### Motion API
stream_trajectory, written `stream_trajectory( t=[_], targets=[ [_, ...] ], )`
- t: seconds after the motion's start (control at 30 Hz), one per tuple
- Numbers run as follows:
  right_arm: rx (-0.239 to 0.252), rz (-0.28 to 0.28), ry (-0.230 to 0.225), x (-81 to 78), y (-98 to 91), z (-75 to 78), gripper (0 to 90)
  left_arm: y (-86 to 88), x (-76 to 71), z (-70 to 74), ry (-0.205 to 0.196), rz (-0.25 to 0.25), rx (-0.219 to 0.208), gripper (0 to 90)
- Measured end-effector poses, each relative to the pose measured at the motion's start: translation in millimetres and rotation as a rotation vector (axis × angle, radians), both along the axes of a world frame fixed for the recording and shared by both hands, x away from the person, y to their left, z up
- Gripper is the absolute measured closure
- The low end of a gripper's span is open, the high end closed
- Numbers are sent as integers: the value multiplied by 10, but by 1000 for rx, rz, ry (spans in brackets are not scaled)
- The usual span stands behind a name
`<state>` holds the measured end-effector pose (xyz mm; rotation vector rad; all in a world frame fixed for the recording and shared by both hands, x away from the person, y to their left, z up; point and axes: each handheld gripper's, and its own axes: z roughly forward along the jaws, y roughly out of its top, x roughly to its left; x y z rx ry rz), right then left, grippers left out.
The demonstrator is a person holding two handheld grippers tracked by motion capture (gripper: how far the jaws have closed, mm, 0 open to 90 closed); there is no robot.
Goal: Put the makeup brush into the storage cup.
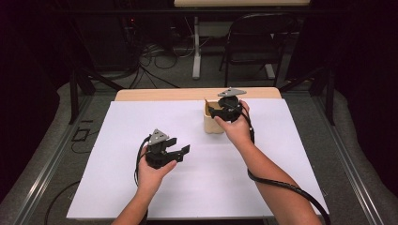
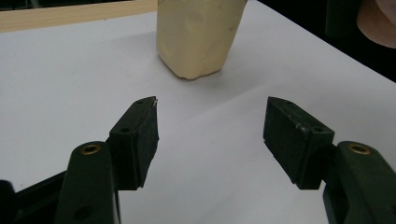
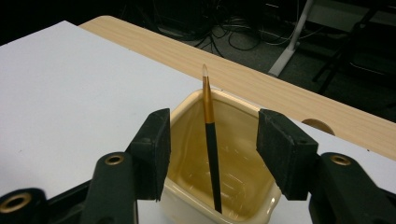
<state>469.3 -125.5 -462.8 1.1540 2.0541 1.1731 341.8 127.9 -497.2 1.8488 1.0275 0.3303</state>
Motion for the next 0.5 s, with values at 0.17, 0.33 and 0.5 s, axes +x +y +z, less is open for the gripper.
stream_trajectory(
  t=[0.17,0.33,0.5],
  targets=[
    [-14,12,4,-17,8,25,429,5,3,-4,3,2,-1,357],
    [-15,23,11,-43,3,52,418,14,2,2,1,7,-6,357],
    [-20,35,17,-72,-9,72,412,19,5,0,4,9,-7,357]
  ],
)
